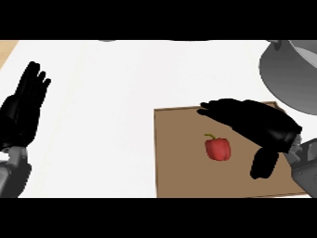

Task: Pick the bell pepper from the tray and place it in the pot

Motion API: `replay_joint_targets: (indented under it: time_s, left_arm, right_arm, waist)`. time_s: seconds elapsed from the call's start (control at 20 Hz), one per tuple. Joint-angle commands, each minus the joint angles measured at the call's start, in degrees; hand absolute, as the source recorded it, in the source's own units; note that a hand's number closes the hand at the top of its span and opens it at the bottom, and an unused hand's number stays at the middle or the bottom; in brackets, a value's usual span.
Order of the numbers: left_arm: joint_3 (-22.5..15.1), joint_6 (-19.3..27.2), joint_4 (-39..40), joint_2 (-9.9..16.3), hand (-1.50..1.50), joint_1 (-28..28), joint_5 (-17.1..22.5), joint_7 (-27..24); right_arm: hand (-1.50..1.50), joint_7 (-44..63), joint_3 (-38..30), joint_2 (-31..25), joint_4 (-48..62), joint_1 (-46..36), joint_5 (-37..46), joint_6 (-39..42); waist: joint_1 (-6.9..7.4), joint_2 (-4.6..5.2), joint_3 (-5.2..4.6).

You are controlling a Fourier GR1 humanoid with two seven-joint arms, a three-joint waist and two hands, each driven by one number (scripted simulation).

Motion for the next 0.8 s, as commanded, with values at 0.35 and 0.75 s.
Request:
replay_joint_targets:
  time_s: [0.35,0.75]
  left_arm:
    - [4.9,-4.1,-3.3,0.0,0.0,2.2,-0.3,2.0]
    - [3.3,-2.9,-3.9,-3.6,0.0,2.5,-4.2,2.1]
  right_arm:
    - [-1.5,5.5,-2.1,8.8,-2.5,5.9,9.6,6.5]
    - [-1.5,5.7,0.3,11.4,-1.6,13.6,21.3,2.6]
  waist:
    - [0.3,0.11,0.07]
    - [0.03,0.09,0.09]
